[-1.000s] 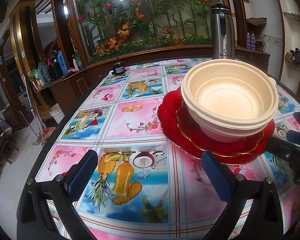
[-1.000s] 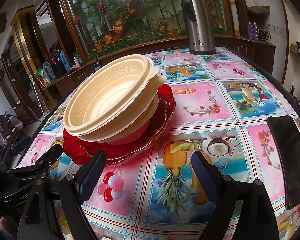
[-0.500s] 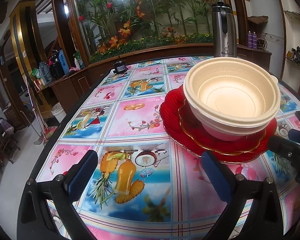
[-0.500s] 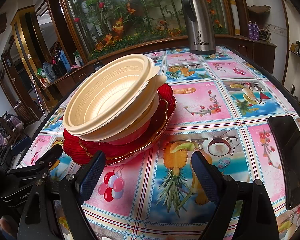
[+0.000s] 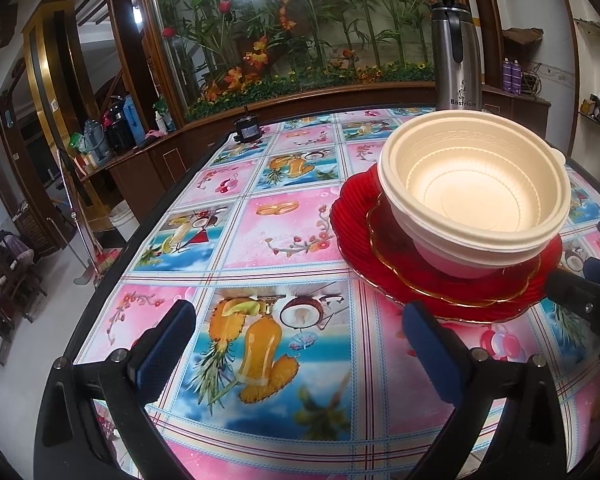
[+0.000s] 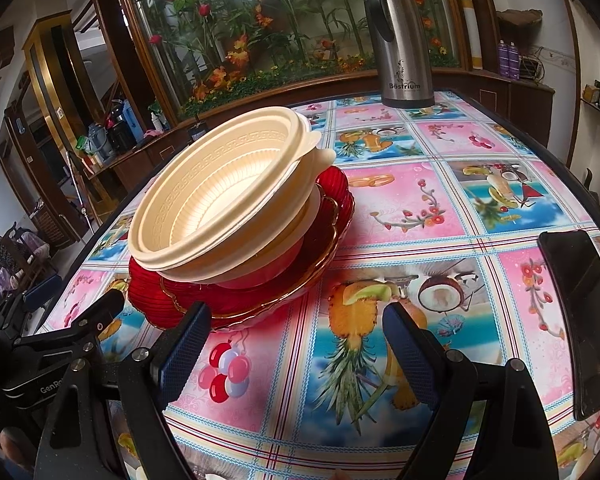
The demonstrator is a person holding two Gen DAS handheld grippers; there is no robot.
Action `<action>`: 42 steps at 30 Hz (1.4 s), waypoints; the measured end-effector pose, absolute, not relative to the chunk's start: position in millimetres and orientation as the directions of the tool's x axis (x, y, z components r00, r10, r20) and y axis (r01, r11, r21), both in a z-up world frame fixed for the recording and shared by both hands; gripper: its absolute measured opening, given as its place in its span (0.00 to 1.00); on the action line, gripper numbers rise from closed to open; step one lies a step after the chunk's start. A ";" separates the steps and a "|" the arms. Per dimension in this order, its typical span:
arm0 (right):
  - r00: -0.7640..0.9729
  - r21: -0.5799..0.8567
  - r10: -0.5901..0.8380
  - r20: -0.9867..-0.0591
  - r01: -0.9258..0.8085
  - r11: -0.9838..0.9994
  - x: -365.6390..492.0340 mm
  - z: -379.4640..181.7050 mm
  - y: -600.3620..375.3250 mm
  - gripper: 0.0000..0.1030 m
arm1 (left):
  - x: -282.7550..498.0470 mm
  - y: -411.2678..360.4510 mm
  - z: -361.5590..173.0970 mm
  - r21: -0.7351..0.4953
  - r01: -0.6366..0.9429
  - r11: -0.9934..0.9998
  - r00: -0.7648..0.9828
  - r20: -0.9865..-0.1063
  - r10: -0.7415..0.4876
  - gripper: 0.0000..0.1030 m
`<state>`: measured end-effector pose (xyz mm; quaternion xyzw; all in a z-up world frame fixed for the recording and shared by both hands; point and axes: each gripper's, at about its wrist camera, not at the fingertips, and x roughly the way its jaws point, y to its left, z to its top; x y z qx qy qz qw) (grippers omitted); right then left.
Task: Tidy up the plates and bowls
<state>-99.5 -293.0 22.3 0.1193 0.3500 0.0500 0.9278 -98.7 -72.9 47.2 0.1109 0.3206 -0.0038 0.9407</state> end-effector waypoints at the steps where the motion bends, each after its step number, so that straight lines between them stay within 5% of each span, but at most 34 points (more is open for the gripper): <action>1: 0.750 0.258 0.178 -0.637 -0.010 0.966 -99.4 22.4 -294.1 0.88 | -99.2 -72.8 47.1 0.210 0.079 0.975 0.795 -0.603 0.065 1.00; 42: 0.752 0.295 0.203 -0.628 -0.012 0.955 -100.7 23.8 -300.3 0.88 | -108.8 -83.6 57.0 0.259 0.062 0.964 0.811 -0.576 0.103 1.00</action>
